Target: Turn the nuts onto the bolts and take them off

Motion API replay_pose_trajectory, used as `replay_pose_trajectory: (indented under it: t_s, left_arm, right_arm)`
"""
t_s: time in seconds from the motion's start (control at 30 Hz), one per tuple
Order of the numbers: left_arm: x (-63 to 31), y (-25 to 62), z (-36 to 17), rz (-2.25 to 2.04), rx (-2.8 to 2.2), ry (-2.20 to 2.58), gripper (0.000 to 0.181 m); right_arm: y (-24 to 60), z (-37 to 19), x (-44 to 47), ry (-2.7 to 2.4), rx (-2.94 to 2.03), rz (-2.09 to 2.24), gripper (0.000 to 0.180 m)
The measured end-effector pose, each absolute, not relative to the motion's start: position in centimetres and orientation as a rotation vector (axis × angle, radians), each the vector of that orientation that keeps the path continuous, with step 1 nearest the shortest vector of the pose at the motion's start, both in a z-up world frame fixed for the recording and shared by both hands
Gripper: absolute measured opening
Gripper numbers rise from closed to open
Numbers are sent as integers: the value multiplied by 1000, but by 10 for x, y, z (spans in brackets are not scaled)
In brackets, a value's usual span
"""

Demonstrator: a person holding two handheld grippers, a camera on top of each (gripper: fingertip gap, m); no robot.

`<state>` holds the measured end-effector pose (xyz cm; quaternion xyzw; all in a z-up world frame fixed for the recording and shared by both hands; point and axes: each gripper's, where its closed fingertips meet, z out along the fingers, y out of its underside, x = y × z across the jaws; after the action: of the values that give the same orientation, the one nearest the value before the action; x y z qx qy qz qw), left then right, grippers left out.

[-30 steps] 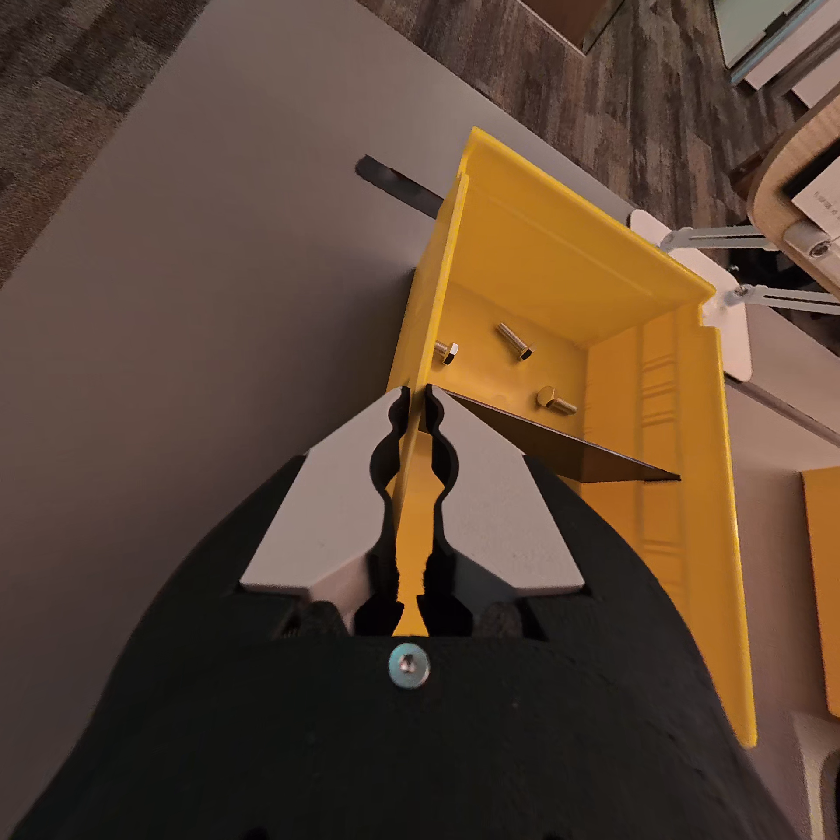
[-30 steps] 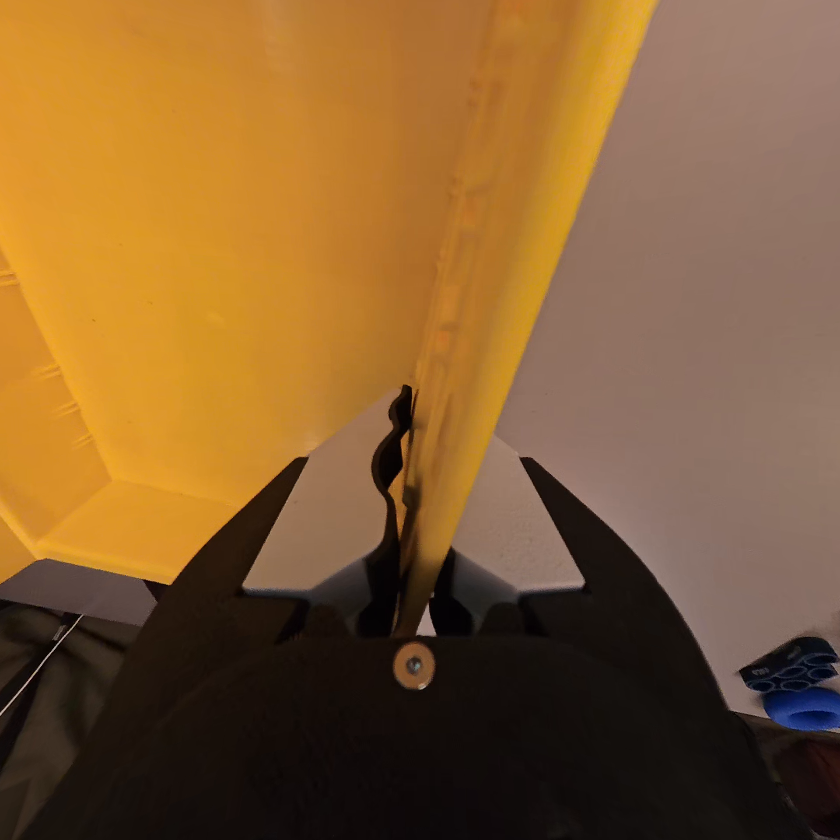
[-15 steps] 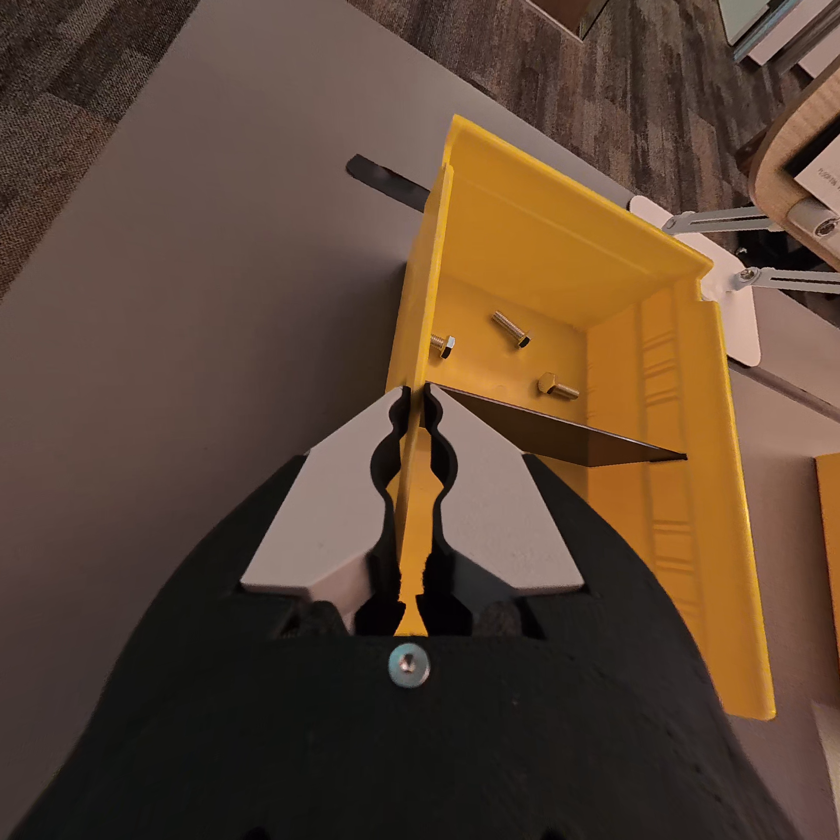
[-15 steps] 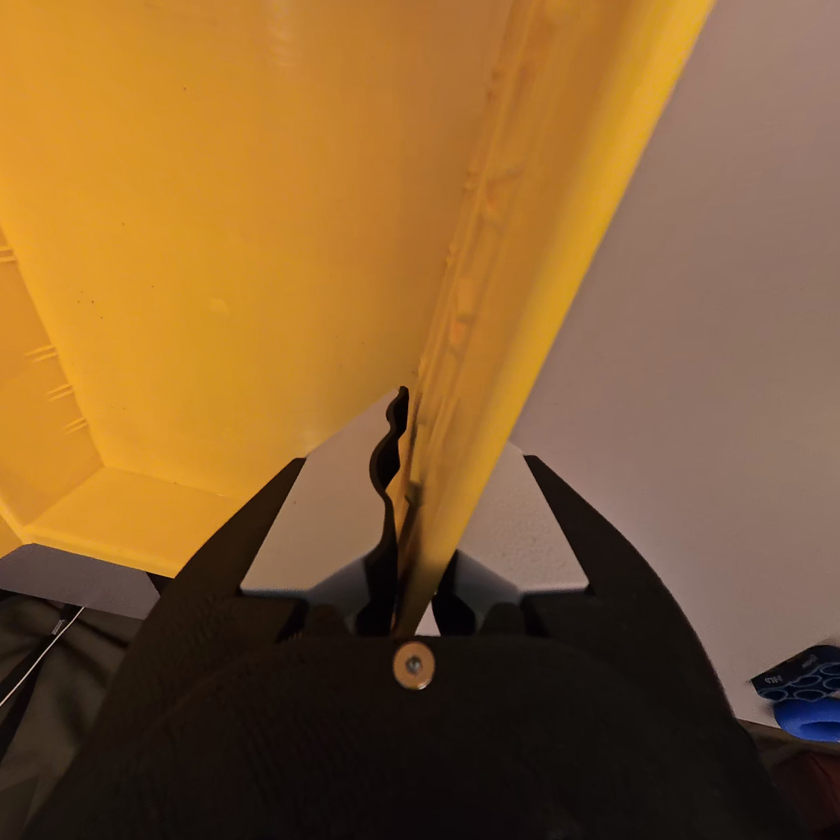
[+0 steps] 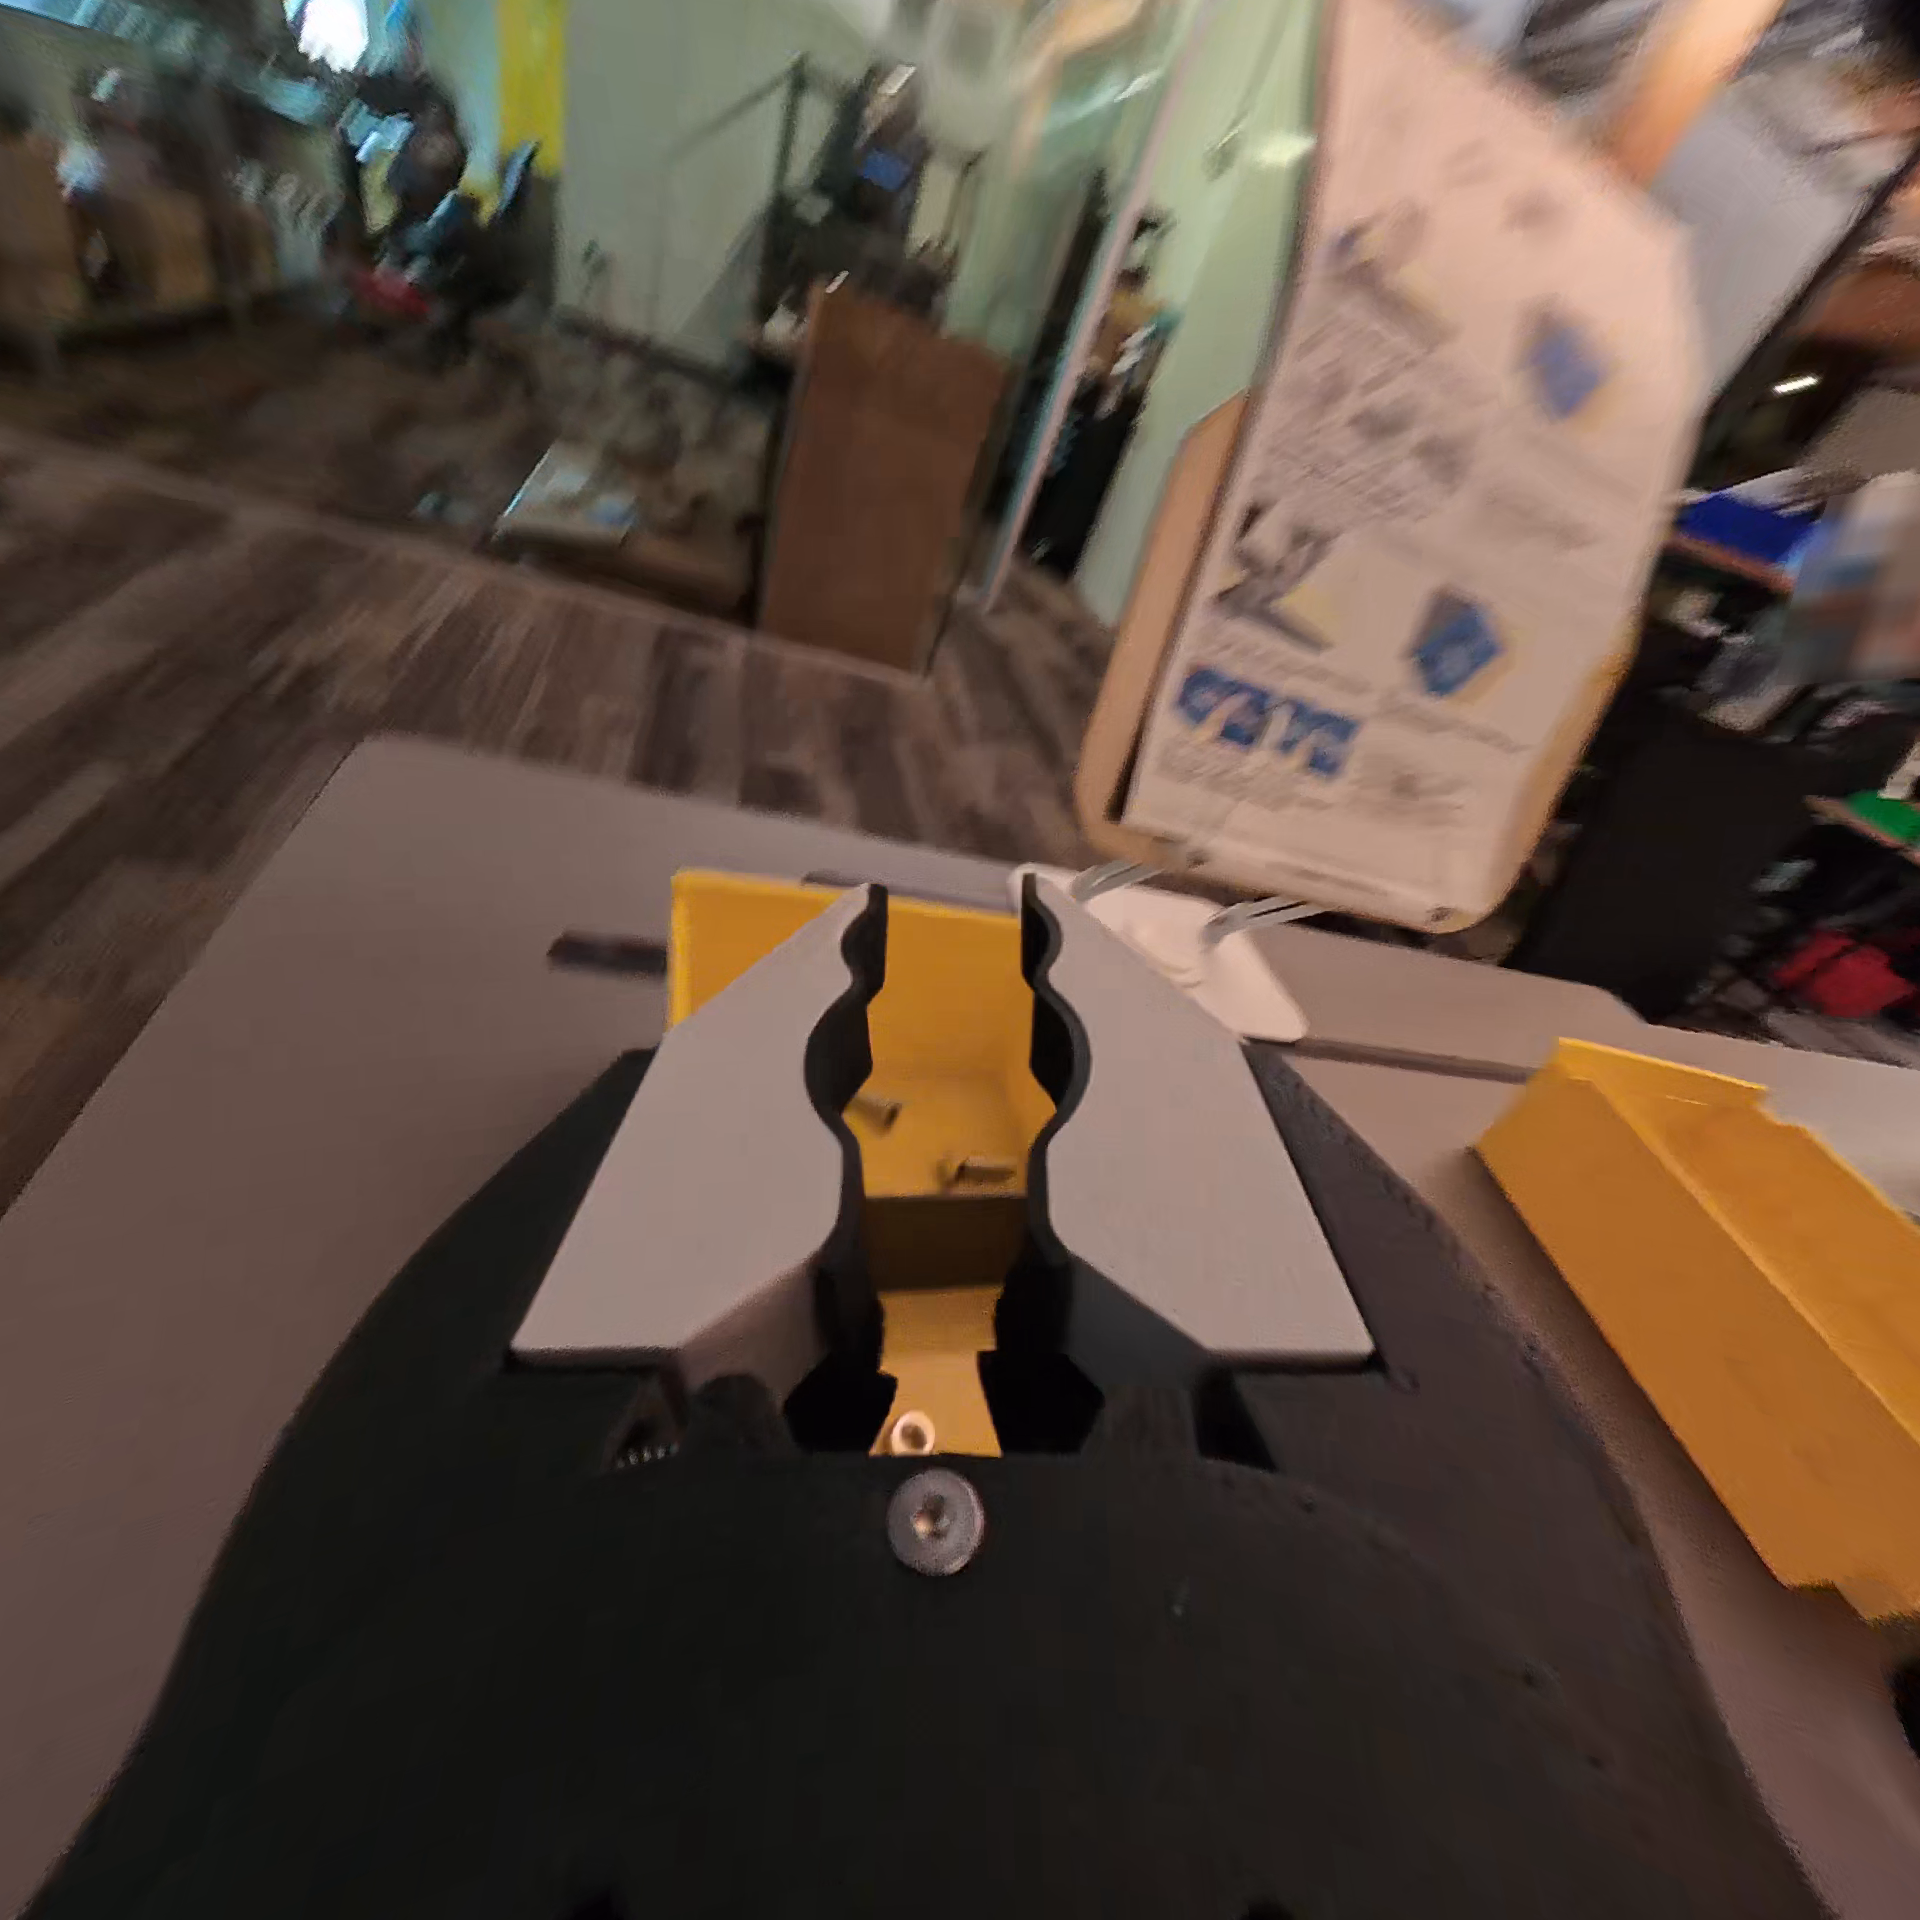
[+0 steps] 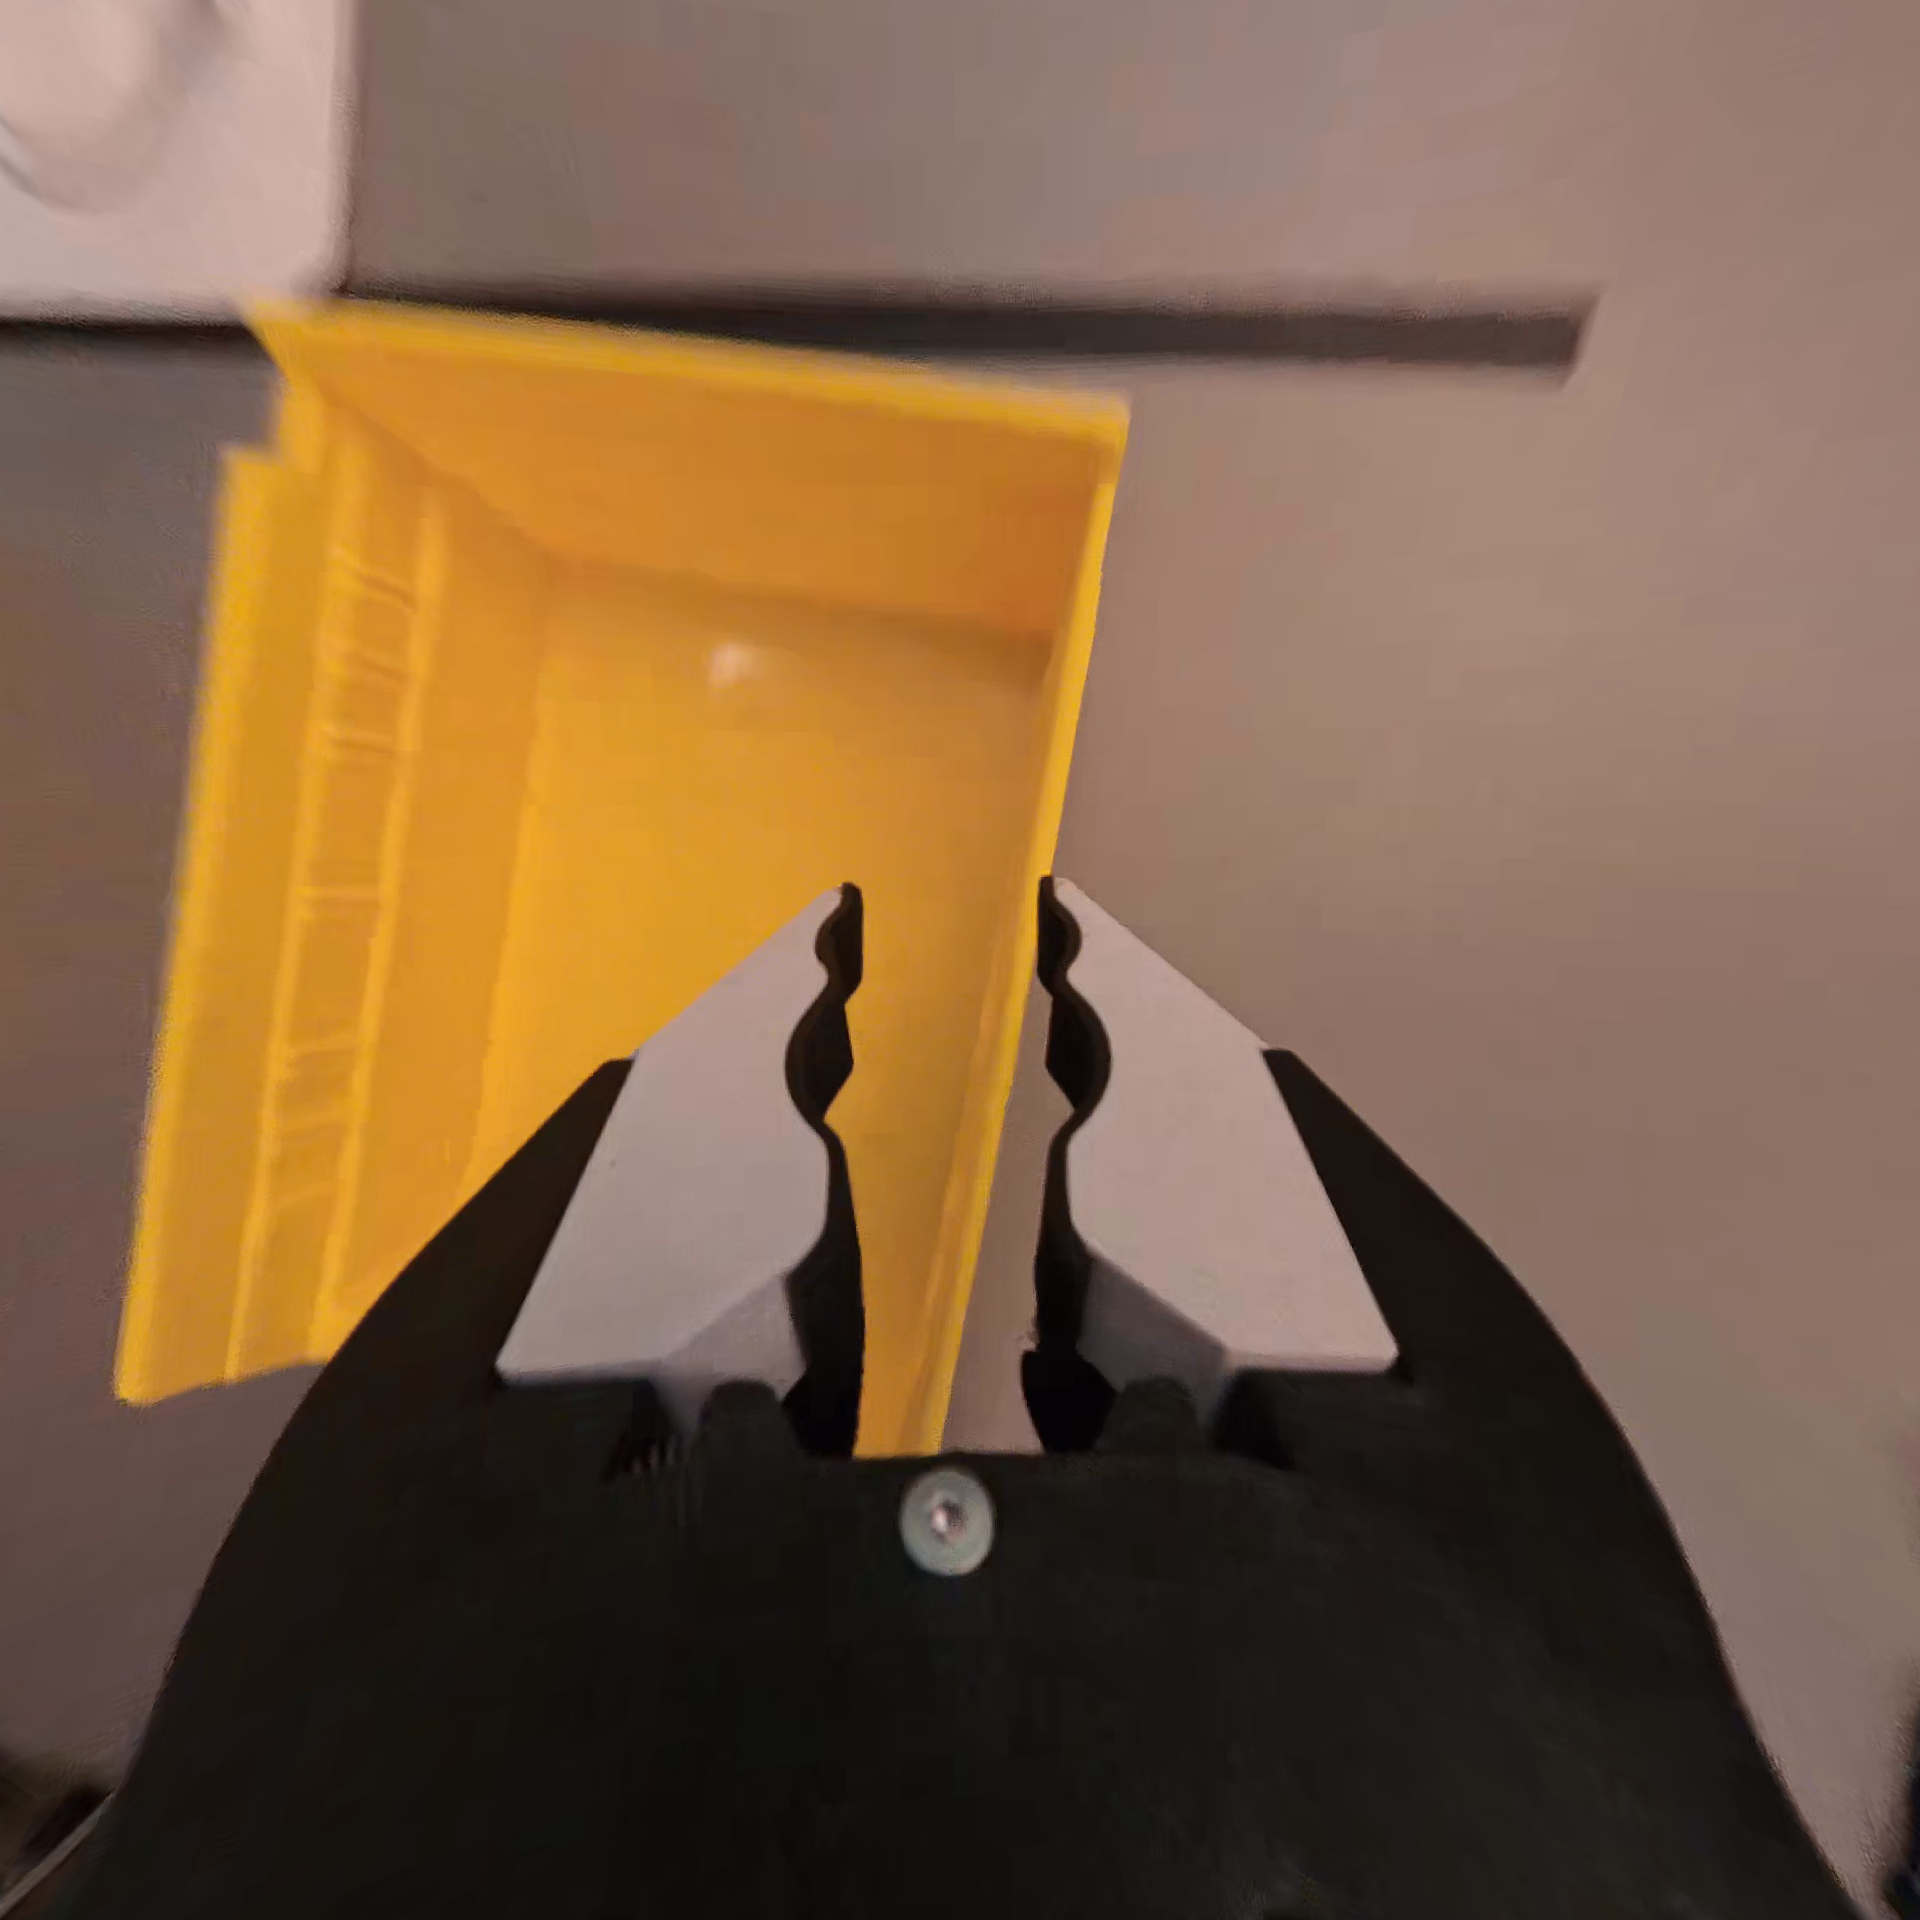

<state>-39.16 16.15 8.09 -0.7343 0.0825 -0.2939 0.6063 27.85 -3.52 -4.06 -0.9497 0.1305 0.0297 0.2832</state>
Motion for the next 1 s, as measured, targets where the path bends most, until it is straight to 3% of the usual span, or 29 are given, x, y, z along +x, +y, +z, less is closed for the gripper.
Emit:
replay_pose_trajectory:
  t_s: [0.13, 0.2, 0.27, 0.43, 0.53, 0.63, 0.8, 1.0]
  left_arm:
    - [-375, 132, 128, -668, -1488, 313, 28]
    - [-366, 119, 141, -628, -1401, 367, 33]
    - [-354, 106, 152, -588, -1319, 443, 35]
    - [-319, 84, 160, -575, -1280, 608, 40]
    - [-307, 76, 166, -506, -1266, 654, 40]
    - [-298, 67, 174, -441, -1241, 676, 34]
    - [-276, 32, 208, -429, -1075, 684, 25]
    - [-259, -52, 269, -609, -698, 608, 7]
  right_arm:
    - [-17, 75, 257, 175, -1971, -22, 38]
    - [-24, 136, 225, 21, -1618, -42, 67]
    - [-43, 184, 190, -121, -1266, -96, 84]
    - [-47, 216, 120, -303, -1094, 73, 83]
    - [-39, 210, 104, -331, -1088, 93, 72]
    - [-23, 200, 111, -289, -1029, 51, 39]
    - [-17, 188, 131, -212, -980, 110, 0]
    - [-41, 200, 166, -94, -860, 214, 0]
